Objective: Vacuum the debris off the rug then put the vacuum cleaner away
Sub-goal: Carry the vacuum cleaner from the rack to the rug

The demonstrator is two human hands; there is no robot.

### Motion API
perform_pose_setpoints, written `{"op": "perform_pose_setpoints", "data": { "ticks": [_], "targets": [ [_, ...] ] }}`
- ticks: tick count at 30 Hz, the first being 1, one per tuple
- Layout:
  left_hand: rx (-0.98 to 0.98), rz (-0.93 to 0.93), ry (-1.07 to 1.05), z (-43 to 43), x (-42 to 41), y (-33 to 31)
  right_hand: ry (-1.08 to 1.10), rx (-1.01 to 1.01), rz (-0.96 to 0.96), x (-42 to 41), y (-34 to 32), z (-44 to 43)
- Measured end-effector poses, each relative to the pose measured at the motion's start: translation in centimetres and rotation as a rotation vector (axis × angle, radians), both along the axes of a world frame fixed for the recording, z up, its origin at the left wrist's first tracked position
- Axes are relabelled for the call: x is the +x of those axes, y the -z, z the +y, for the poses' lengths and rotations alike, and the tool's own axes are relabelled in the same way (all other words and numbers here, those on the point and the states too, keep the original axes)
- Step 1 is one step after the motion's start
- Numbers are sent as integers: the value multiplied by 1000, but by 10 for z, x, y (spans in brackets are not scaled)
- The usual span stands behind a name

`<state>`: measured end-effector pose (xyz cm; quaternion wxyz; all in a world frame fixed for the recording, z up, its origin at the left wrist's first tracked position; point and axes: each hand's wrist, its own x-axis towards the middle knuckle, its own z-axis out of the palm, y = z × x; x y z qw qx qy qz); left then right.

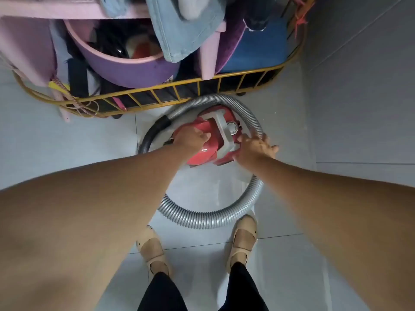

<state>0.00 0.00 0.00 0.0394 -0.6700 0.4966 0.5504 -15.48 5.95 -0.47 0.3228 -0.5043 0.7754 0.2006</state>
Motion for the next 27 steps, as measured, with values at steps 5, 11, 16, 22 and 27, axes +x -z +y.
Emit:
{"op": "perform_pose_setpoints", "data": {
  "ticks": [5, 11, 16, 22, 27],
  "targets": [
    [119, 61, -279, 4, -44, 38, 130, 2, 19, -19, 27, -8],
    [212, 177, -491, 4, -79, 61, 421, -87, -130, -40, 57, -15],
    [253, 303, -622, 9, -96, 61, 625, -127, -289, -54, 67, -9],
    [297, 190, -604, 21, -110, 38, 657, -141, -498, -55, 35, 22],
    [368, 134, -497, 50, -96, 31, 649, 14, -592, -53, 15, 58]
  ]
}}
